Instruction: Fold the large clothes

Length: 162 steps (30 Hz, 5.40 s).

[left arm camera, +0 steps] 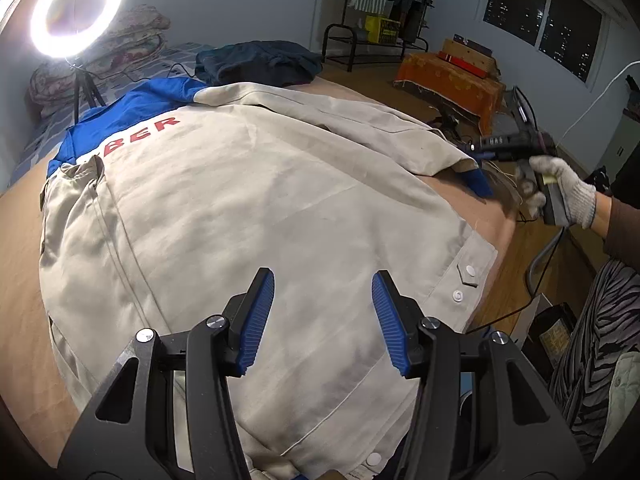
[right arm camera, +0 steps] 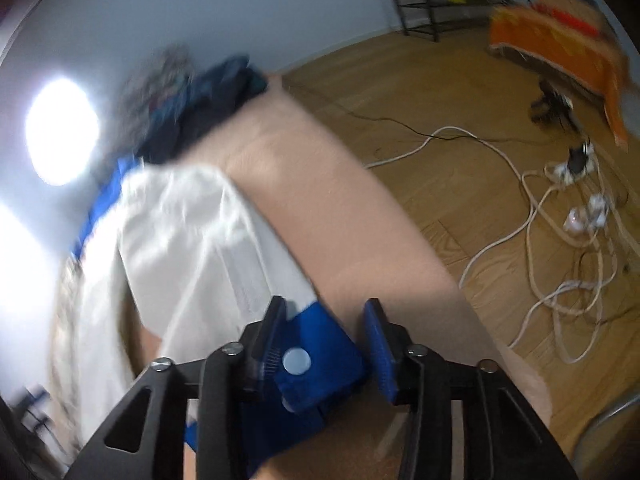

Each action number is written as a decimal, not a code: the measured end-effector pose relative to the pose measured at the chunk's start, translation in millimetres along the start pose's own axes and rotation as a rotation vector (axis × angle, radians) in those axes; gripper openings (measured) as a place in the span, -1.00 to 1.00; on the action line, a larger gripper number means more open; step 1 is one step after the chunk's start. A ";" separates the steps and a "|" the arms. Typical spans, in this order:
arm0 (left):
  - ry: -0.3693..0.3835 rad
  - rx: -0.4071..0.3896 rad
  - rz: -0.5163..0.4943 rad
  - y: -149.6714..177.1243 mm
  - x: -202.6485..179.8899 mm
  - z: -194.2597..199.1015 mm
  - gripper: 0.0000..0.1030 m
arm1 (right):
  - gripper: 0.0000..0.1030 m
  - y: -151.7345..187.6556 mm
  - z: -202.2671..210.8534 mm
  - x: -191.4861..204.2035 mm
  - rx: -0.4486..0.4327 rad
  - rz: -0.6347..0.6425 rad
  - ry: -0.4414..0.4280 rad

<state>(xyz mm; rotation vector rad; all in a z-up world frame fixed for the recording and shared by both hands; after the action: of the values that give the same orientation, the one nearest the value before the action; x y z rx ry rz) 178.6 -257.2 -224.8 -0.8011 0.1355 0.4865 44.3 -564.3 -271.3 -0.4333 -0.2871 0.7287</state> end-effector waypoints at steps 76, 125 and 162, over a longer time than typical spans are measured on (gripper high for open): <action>0.247 0.137 0.463 22.3 -5.2 -71.5 -0.97 | -1.00 125.6 59.5 166.1 0.251 0.391 -0.464; 0.092 0.166 0.368 24.4 7.2 -28.9 -0.98 | 0.52 -130.9 -106.2 308.1 0.190 -0.152 -0.902; 0.291 0.117 0.631 3.7 8.3 -68.6 0.03 | -0.11 -80.3 -30.5 231.9 0.079 0.226 -0.332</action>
<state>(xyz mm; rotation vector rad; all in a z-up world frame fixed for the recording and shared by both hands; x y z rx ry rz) 188.7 -301.1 -277.3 -0.7019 0.6945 0.9437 268.2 -465.3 -235.9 -0.2702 -0.5249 1.0322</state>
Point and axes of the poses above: each gripper's, at about its wrist camera, not at the fingertips, and z roughly against the way its jaws point, x to its left, y to its underside, the point moved 7 cm from there along -z, roughly the way its jaws point, and after that the axes turned 13 degrees about y, right-handed, at the moved point
